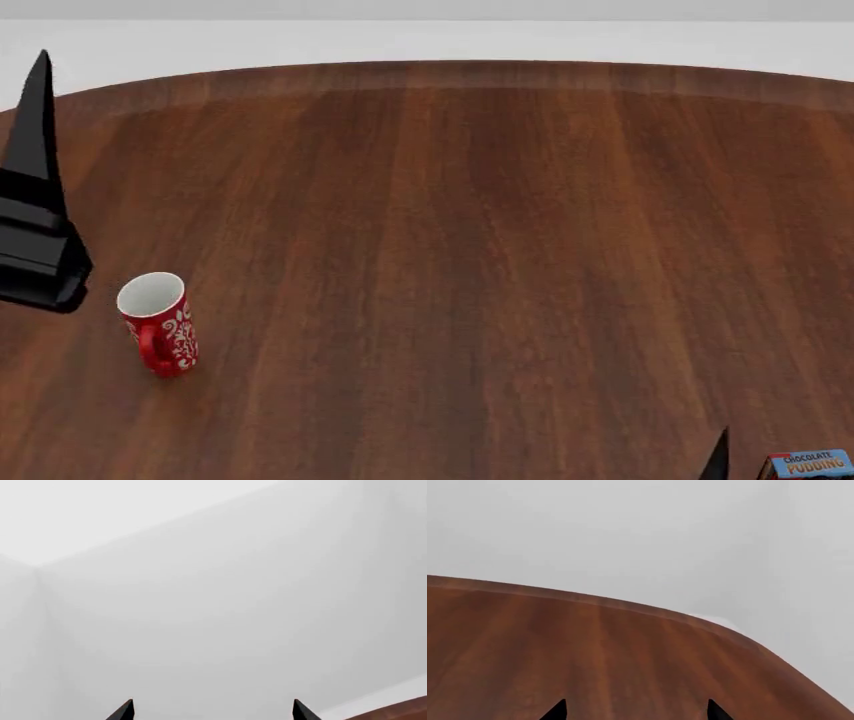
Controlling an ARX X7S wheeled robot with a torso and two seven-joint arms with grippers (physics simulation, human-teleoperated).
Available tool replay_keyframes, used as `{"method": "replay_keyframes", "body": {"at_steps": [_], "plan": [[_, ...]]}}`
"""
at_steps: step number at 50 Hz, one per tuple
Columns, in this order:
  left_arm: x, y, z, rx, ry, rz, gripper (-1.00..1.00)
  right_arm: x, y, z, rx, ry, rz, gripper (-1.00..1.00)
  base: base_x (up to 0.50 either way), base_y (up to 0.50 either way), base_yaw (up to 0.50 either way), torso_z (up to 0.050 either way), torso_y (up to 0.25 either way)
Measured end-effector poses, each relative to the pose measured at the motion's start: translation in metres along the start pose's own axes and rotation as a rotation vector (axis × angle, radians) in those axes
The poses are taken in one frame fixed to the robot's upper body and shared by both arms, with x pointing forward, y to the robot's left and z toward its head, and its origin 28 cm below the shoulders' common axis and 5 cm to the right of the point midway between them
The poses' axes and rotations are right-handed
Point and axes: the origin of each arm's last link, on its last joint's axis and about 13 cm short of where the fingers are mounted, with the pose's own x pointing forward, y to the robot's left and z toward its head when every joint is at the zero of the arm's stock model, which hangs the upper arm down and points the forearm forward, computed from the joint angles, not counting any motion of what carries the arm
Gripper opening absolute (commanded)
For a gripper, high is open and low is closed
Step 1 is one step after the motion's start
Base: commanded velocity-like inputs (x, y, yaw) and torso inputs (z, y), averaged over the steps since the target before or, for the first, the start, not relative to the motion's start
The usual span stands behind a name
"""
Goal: Put the white mug on the plate.
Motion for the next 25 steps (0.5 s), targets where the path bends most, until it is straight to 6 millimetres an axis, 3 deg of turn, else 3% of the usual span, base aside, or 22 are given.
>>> {"method": "replay_keyframes", "body": {"at_steps": [25], "plan": [[0.0,0.008,0.02,0.034,-0.053,0.001,1.0,0.001,-0.009,0.029,-0.049,-0.075,-0.03,1.0,0.0,0.0,0.0,0.0,0.0]]}}
